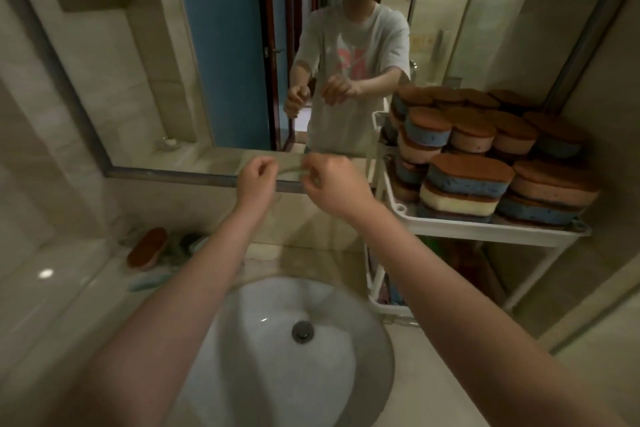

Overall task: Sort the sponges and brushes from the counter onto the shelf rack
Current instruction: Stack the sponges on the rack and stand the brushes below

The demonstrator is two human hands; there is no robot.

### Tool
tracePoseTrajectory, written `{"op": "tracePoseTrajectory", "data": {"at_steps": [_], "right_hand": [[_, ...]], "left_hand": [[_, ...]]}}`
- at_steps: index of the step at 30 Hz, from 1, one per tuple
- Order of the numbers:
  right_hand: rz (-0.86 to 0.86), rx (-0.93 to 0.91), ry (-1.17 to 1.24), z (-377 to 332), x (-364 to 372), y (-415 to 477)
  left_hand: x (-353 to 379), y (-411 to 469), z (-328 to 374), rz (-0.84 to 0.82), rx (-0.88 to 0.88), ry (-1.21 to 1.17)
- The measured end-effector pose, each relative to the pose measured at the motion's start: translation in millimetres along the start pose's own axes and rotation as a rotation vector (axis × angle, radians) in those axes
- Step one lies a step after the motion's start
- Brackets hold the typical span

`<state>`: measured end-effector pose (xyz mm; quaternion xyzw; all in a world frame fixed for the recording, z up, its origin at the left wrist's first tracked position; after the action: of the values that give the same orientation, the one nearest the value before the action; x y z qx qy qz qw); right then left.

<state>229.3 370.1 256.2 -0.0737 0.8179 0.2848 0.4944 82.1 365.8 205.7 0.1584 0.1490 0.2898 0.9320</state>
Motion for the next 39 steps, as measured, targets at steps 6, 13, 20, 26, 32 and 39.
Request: {"op": "tracePoseTrajectory", "data": {"at_steps": [6, 13, 20, 26, 32, 39], "right_hand": [[-0.322, 0.132, 0.070, -63.0, 99.1, 12.4], [-0.619, 0.170, 0.116, -130.5, 206.2, 24.4], [-0.735, 0.279, 0.025, -158.1, 302.5, 61.1], [-0.849, 0.232, -0.243, -157.6, 370.8, 88.5], [-0.929, 0.289, -0.483, -146.1, 417.6, 106.4], [-0.946, 0.249, -0.619, -146.0, 448.7, 110.1]], "left_hand": [[-107.3, 6.0, -93.8, -0.072, -0.205, 0.192], [-213.5, 14.5, -200.8, -0.185, -0.485, 0.330], [-268.5, 35.7, -270.8, -0.197, -0.557, 0.384], [-267.9, 54.6, -317.9, -0.245, -0.555, 0.456], [-252.5, 69.5, -354.6, -0.387, -0.492, 0.702], [-244.8, 75.9, -386.0, -0.403, -0.489, 0.822]]}}
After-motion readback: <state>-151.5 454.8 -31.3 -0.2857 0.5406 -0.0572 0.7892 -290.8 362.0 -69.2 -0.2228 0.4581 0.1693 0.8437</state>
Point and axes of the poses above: each hand's wrist, its own y-axis towards the middle knuckle, its own x-axis out of the palm, z = x × y, the point moved 5 cm from there along y, towards the middle knuckle, and after that the axes turned 10 degrees about x, right-handed, at the moved point
